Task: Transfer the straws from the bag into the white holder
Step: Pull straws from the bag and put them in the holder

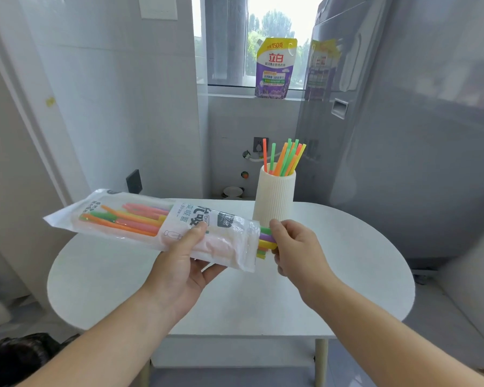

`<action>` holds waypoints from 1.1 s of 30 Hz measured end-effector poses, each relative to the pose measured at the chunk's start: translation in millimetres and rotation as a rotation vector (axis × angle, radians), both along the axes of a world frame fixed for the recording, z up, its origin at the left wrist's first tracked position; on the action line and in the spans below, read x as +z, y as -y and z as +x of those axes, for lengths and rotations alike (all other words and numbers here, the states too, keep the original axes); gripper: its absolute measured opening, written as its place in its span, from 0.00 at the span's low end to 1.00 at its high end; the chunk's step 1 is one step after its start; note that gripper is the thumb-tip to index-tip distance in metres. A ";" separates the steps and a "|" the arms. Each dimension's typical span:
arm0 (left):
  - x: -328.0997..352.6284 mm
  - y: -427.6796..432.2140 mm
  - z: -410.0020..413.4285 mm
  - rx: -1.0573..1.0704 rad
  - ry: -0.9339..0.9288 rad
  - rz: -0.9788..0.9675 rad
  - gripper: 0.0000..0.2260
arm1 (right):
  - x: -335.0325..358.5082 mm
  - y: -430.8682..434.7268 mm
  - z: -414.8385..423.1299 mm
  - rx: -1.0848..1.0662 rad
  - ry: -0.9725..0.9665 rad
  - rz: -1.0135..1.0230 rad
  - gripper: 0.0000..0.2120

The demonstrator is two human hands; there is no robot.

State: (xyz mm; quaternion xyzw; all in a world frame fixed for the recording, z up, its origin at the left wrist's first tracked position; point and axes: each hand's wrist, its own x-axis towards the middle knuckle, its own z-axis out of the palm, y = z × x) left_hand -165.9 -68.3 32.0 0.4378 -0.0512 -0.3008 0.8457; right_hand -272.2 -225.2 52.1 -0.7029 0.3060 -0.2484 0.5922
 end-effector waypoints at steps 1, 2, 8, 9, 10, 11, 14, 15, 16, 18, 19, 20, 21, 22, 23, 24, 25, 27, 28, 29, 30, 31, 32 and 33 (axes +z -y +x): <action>-0.5 0.4 -0.5 -0.006 -0.007 -0.007 0.16 | 0.1 0.8 0.0 0.010 -0.001 -0.003 0.15; -0.5 1.0 -1.1 -0.010 -0.015 -0.012 0.16 | 0.0 1.2 -0.2 0.019 0.001 -0.009 0.16; 2.3 0.8 -1.8 0.002 -0.055 -0.024 0.16 | -0.4 8.0 -2.8 0.030 0.026 -0.088 0.16; 3.0 0.1 -1.3 0.008 -0.064 -0.024 0.15 | 0.1 10.0 -3.5 0.019 0.029 -0.094 0.16; 3.7 -0.6 -0.7 0.014 -0.070 -0.026 0.15 | 0.7 11.8 -4.4 0.008 0.034 -0.086 0.17; 4.0 -1.3 -0.3 0.022 -0.073 -0.028 0.15 | 1.5 13.2 -5.8 0.000 0.042 -0.061 0.17; 3.8 -1.5 -0.8 0.041 -0.072 -0.032 0.16 | 3.7 12.8 -10.0 0.043 0.070 0.042 0.19; 3.4 -1.0 -1.7 0.041 -0.071 -0.032 0.16 | 3.4 11.4 -10.4 0.067 0.066 0.041 0.19; 2.9 -0.2 -2.9 0.037 -0.070 -0.031 0.16 | 2.5 9.6 -9.9 0.079 0.057 0.017 0.18; 2.6 1.6 -5.1 0.027 -0.065 -0.032 0.16 | 0.7 6.6 -8.3 0.063 0.048 -0.070 0.16; 2.8 2.3 -5.7 0.025 -0.065 -0.034 0.16 | 0.2 6.1 -7.5 0.053 0.059 -0.101 0.14; 3.0 2.8 -5.8 0.024 -0.064 -0.036 0.16 | -0.1 6.4 -7.0 0.053 0.079 -0.109 0.12; 3.4 2.9 -5.7 0.025 -0.063 -0.037 0.16 | -0.1 7.0 -6.9 0.061 0.102 -0.100 0.10; 3.7 2.5 -5.1 0.030 -0.065 -0.039 0.16 | 0.0 8.0 -7.2 0.072 0.119 -0.090 0.08; 4.2 1.7 -4.2 0.036 -0.070 -0.041 0.16 | 0.5 9.3 -7.7 0.077 0.129 -0.090 0.07; 4.7 0.6 -3.0 0.043 -0.074 -0.045 0.15 | 1.2 10.6 -7.9 0.075 0.132 -0.093 0.06; 5.1 -0.6 -1.8 0.050 -0.077 -0.048 0.15 | 1.6 12.3 -8.0 0.067 0.129 -0.096 0.06; 5.3 -2.5 -0.3 0.061 -0.079 -0.056 0.14 | 2.2 15.5 -7.8 0.056 0.105 -0.096 0.06; 5.3 -2.9 -0.1 0.063 -0.080 -0.059 0.13 | 2.7 16.4 -8.0 0.064 0.093 -0.085 0.06; 5.1 -3.1 -0.3 0.061 -0.081 -0.059 0.14 | 3.4 16.6 -8.6 0.083 0.092 -0.063 0.07; 5.1 -2.7 -0.8 0.059 -0.082 -0.057 0.14 | 3.9 16.3 -9.4 0.107 0.102 -0.039 0.08; 5.1 -2.3 -1.3 0.057 -0.083 -0.054 0.15 | 4.1 15.6 -10.3 0.127 0.114 -0.027 0.09; 5.2 -1.8 -1.8 0.055 -0.082 -0.051 0.15 | 3.9 15.1 -11.1 0.139 0.116 -0.035 0.10; 5.4 -1.5 -2.0 0.053 -0.081 -0.049 0.16 | 3.4 15.0 -11.6 0.144 0.110 -0.058 0.10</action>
